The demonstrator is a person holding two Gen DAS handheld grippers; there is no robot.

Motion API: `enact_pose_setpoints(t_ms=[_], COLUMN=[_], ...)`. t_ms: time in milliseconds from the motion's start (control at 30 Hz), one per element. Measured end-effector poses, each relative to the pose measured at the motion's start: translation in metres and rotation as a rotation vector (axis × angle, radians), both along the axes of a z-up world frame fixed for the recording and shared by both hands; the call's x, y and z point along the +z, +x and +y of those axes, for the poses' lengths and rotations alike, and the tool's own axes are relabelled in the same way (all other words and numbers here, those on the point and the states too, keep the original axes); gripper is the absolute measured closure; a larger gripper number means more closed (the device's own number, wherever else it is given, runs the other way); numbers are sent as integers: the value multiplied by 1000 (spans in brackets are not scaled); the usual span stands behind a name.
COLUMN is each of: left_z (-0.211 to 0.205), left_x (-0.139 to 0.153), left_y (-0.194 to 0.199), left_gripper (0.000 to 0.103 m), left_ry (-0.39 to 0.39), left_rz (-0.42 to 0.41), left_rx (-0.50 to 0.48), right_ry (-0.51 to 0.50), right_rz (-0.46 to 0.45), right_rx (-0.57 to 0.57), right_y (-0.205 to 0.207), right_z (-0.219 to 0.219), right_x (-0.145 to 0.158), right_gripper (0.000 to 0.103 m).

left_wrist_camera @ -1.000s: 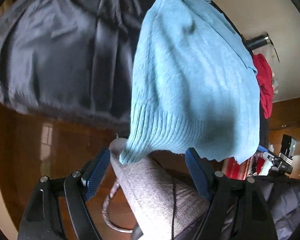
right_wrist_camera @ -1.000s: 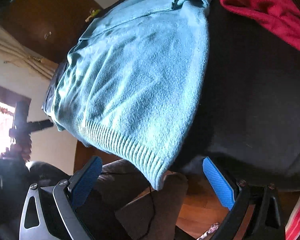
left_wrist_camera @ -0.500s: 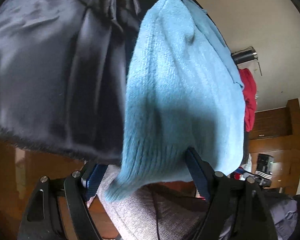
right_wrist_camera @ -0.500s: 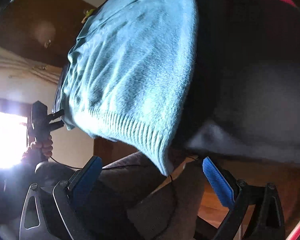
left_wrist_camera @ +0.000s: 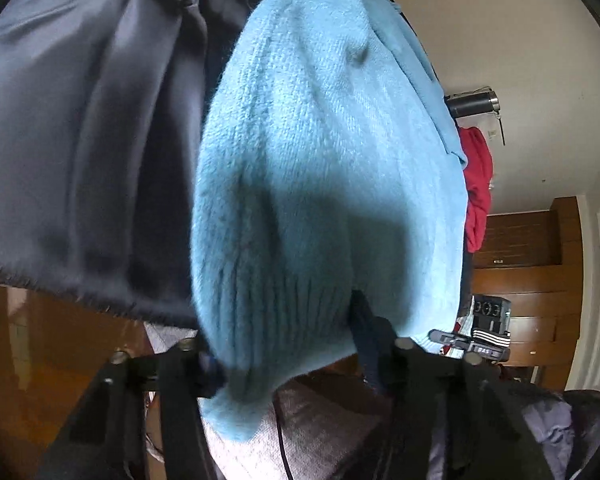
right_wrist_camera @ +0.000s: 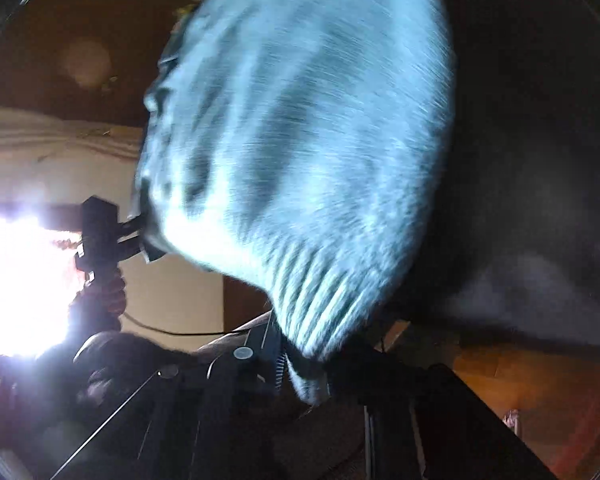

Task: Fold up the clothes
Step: 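Grasp the ribbed hem with both grippers, then lift the hem with both grippers and fold it toward the collar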

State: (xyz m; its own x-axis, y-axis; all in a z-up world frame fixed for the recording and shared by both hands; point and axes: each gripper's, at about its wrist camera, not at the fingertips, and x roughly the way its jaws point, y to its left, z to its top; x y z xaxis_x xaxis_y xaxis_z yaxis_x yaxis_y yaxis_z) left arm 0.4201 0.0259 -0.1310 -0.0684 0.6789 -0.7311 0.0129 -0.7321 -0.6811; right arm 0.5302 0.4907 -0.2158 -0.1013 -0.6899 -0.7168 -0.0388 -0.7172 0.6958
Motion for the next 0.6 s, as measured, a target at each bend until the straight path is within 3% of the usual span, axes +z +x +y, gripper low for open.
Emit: enact_pose_setpoints(t_ms=[100,367,600], left_z=[-3,-2,-4], left_x=[14,48,82], left_y=[4,2,-4], left_gripper=[82,84,87], left_ry=[-27,-90,-48], left_rz=[6,10,68], left_rx=[-26,-63,-58], right_ry=[-31,-22,20], right_rz=[70,189,176], right_rx=[39,76,77], right_y=[7,-8,-8], right_z=[2,1,-1], right_x=[25,68,59], right_gripper=[88,88,88])
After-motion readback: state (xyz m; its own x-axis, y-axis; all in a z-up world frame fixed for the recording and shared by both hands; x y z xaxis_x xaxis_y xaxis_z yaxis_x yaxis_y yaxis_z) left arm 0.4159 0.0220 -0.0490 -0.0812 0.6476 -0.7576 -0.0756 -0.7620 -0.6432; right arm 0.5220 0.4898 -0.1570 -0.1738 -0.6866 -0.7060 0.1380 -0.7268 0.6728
